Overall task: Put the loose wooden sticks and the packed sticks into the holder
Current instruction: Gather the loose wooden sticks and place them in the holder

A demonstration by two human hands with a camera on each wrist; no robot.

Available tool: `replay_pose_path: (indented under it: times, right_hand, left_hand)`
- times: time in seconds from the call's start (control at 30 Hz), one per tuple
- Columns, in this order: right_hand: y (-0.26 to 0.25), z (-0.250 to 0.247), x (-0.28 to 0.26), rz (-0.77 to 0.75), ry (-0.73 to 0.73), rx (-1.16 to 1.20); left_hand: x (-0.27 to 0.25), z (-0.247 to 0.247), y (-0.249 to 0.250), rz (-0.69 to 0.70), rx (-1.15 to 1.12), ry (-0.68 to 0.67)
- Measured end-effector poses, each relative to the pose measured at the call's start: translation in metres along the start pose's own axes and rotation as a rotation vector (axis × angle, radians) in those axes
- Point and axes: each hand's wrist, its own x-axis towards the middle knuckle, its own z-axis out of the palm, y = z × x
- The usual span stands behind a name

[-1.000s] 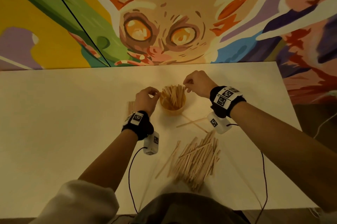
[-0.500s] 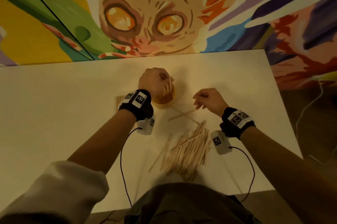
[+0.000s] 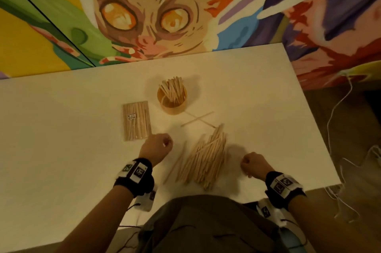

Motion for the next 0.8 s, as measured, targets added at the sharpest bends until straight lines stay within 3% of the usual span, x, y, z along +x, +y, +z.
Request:
replay_pose_path:
  times: [0.1,0.2,0.3,0.4,0.53,0.8]
  right_hand:
    - [0.002,0.013,-0.010,0.059,-0.066,0.081]
    - [0.001,0.014,-0.011,0.114,-0.059,0.166]
    - [-0.005,0.010,-0.010,0.177,-0.066,0.230]
    - [-0.011,0.010,-0.010,0.227,-0.044,0.280]
    - [-0.015,0.007,-0.010,0.258,-0.010,0.311]
    - [-0.016,0.002,-0.010,0.270,-0.001,0.380]
  left_hand:
    - [-0.022,0.027,-0.016,-0.159,0.132,-0.129]
    - [-0.031,0.037,-0.012,-0.188,0.162,-0.136]
    - [-0.019,0.034,0.010,-0.122,0.182,-0.057]
    - [0.009,0.029,0.040,0.049,0.207,0.031]
    - [0.053,0.030,0.072,0.188,0.296,0.023]
    - [0.101,0.052,0.089,0.207,0.500,0.003]
